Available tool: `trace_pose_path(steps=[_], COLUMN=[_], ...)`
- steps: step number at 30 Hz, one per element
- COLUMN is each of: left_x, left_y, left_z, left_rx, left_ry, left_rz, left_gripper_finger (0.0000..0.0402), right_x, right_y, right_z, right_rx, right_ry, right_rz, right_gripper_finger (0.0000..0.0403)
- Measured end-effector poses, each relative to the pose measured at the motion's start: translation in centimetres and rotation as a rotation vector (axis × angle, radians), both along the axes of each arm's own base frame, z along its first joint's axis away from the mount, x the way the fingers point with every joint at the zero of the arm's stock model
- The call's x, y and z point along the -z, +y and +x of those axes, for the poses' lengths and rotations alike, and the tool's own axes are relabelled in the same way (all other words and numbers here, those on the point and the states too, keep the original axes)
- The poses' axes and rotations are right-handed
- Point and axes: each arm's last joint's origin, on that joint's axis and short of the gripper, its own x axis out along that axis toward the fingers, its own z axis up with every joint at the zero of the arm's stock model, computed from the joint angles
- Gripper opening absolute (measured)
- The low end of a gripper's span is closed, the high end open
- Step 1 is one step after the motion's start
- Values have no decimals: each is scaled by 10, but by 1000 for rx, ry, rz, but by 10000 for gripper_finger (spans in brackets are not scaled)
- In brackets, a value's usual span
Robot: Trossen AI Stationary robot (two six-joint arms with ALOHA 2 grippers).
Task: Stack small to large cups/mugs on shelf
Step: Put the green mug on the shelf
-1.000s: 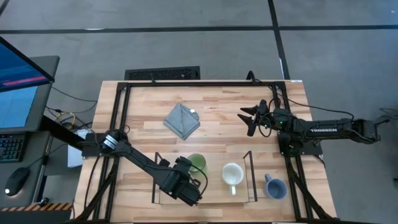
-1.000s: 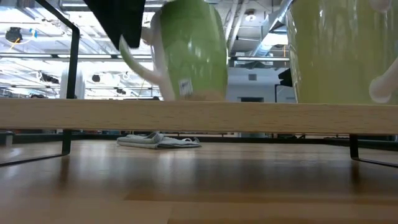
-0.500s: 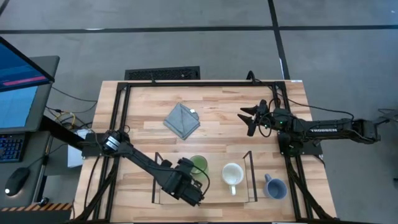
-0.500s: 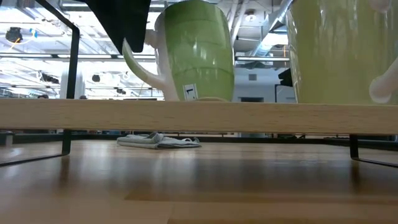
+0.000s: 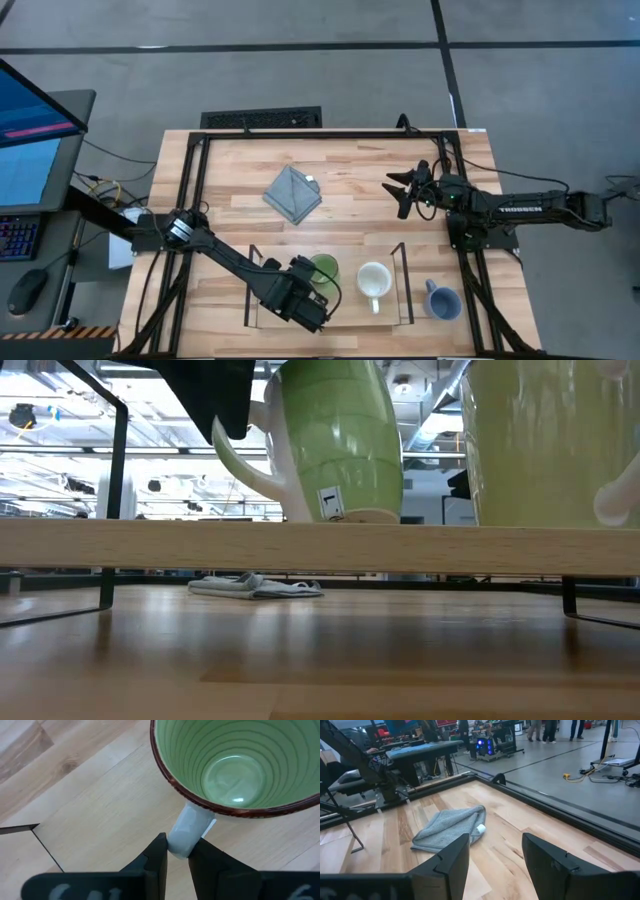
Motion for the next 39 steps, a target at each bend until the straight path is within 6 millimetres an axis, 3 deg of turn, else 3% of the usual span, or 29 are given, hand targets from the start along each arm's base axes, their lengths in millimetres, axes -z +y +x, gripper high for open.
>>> trace_pose_path(steps=[39], left_x=[-1], left_y=[-6], left_z=[9], left_rx=[59], left_ry=[-70], left_rz=[-66], left_gripper_finger=[76], right_x=[0], right_y=[0], right_z=[0], right_rx=[-3], right_ry=[9], right_rz=[-21], right_gripper_finger=[205])
